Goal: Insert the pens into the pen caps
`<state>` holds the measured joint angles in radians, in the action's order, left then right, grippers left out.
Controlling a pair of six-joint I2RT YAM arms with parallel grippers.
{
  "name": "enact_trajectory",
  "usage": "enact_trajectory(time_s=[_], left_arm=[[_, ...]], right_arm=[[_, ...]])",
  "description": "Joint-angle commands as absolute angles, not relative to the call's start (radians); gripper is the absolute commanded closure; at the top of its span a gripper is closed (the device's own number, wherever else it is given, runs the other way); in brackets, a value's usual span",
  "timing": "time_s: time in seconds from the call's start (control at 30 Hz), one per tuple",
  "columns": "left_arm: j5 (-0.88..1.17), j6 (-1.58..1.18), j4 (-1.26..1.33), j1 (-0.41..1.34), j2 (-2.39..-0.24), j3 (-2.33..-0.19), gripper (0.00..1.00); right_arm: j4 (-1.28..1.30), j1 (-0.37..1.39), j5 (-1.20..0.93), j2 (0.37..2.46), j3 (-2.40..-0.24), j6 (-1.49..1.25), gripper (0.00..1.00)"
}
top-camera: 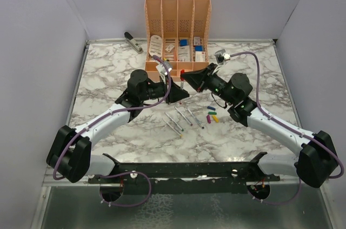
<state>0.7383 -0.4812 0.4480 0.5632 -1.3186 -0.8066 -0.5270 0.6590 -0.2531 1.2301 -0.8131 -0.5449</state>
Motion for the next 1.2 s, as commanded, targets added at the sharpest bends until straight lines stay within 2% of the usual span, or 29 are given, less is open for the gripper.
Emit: enact_trajectory(time_s=[0.0, 0.43, 0.8, 1.17], left_arm=[[0.683, -0.482, 0.533, 0.566, -1.296, -0.841, 1.00], [0.449, -0.423, 0.546, 0.553, -1.225, -0.905, 1.00], [0.381, -0.384, 0.546, 0.526, -1.220, -0.940, 1.00], [0.365, -0.374, 0.545, 0.512, -1.204, -0.917, 1.00]], right_arm=[[-0.472, 0.661, -0.299, 1.236, -0.804, -0.538, 0.99], [-0.298, 0.672, -0.329, 1.292, -0.810, -0.468, 0.99], [-0.149, 0.721, -0.293, 1.361, -0.834, -0.432, 0.99], [-0.113, 0.728, -0.285, 1.418, -0.883, -0.399, 0.99]])
